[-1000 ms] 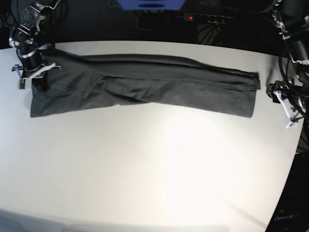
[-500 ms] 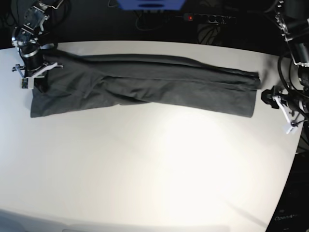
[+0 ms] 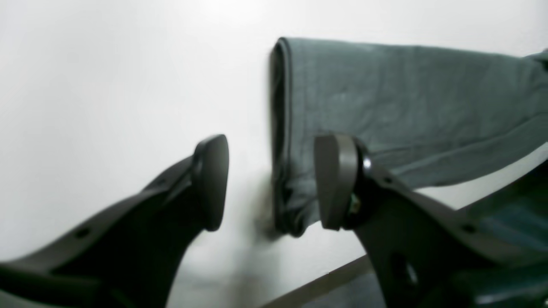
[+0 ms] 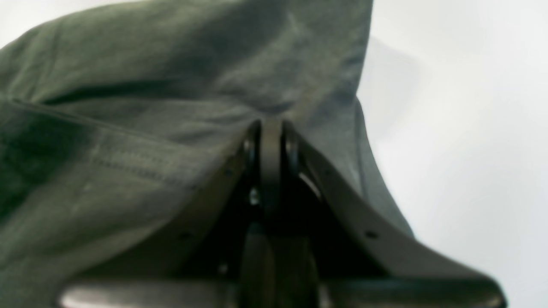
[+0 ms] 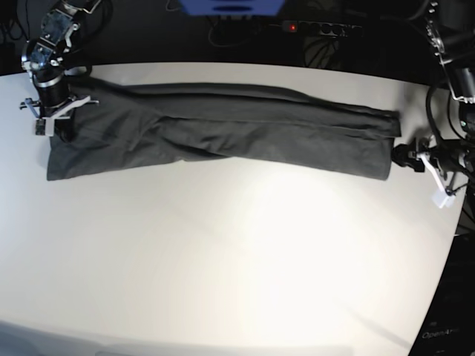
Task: Fold the T-shirt properly
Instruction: 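Move the left gripper down to the strip end and grasp it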
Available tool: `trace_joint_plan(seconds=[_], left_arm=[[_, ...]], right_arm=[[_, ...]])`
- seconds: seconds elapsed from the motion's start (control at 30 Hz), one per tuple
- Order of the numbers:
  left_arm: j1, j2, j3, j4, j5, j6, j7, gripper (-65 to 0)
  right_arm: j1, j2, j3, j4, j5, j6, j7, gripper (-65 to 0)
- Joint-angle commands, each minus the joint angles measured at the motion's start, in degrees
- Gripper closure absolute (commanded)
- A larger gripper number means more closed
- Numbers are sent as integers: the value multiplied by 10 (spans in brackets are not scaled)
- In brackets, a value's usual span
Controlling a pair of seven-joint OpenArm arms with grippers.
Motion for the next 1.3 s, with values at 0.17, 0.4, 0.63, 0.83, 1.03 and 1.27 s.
trace_joint_plan(seconds=[0.17,0.4,0.63,0.83,1.03,1.27], left_arm=[[-10,11,-1,-44,-2,-1,5,-315],[-10,14,42,-46,-4,-1,5,-315],[-10,11,43,-47,-1,-1,5,-312],[-32,3,58,-129,11,-1,5,-298],[-76,2,86,-202,57,-1,5,-209],[-99,13,87,-212,97,-1,5,-197]], right_arm=[[-7,-4,-4,-7,-42,15,-68,-7],[-6,-4,-4,-7,-42,15,-68,-7],[-6,-5,-4,-7,-42,15,-68,-7],[0,-5,-4,-8,-42,15,-68,-6],[0,-5,-4,-19,-42,15,-67,-6],[0,-5,-4,-31,-42,15,-65,-6]])
